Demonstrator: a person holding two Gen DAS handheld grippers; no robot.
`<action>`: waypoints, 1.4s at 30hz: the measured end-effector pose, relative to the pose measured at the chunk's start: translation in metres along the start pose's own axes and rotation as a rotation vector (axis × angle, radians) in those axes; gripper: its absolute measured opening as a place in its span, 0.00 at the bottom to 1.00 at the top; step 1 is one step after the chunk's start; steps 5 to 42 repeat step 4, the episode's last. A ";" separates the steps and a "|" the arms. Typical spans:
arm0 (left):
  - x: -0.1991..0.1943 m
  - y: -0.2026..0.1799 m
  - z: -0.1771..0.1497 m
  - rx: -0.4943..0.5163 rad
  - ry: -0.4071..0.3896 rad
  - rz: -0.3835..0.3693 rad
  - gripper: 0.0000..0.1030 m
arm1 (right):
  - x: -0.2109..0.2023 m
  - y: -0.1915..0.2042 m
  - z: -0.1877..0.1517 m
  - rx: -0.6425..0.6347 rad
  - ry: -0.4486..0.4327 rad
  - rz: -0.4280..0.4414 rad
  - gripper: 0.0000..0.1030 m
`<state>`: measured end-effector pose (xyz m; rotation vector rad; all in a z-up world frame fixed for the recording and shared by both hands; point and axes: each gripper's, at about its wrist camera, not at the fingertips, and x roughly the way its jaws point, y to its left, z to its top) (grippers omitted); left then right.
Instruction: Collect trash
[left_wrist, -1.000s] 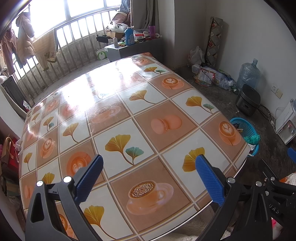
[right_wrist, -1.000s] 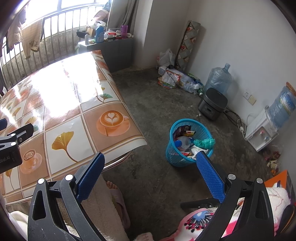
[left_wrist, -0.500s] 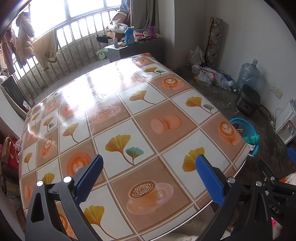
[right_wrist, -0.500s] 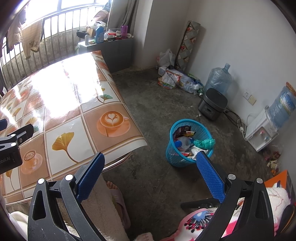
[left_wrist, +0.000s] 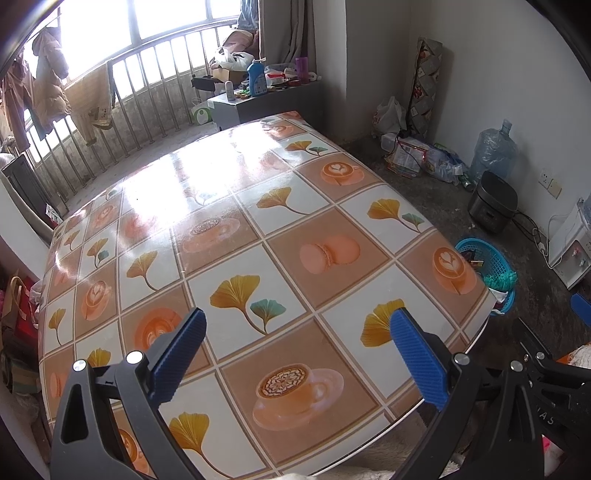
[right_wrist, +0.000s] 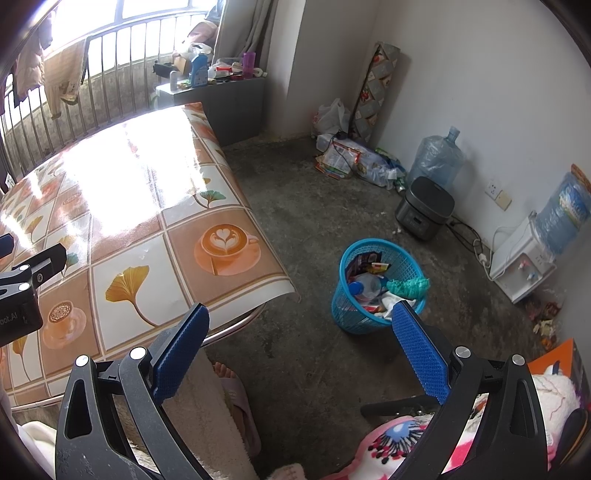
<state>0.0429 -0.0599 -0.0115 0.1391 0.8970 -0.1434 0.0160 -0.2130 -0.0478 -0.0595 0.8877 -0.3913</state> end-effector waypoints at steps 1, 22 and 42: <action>0.000 0.000 0.001 -0.002 0.002 0.001 0.95 | 0.000 0.000 0.001 0.000 0.000 0.000 0.92; 0.001 0.001 0.001 -0.007 0.009 0.001 0.95 | 0.000 0.001 0.002 0.001 -0.002 -0.001 0.92; 0.001 0.001 0.001 -0.007 0.009 0.001 0.95 | 0.000 0.001 0.002 0.001 -0.002 -0.001 0.92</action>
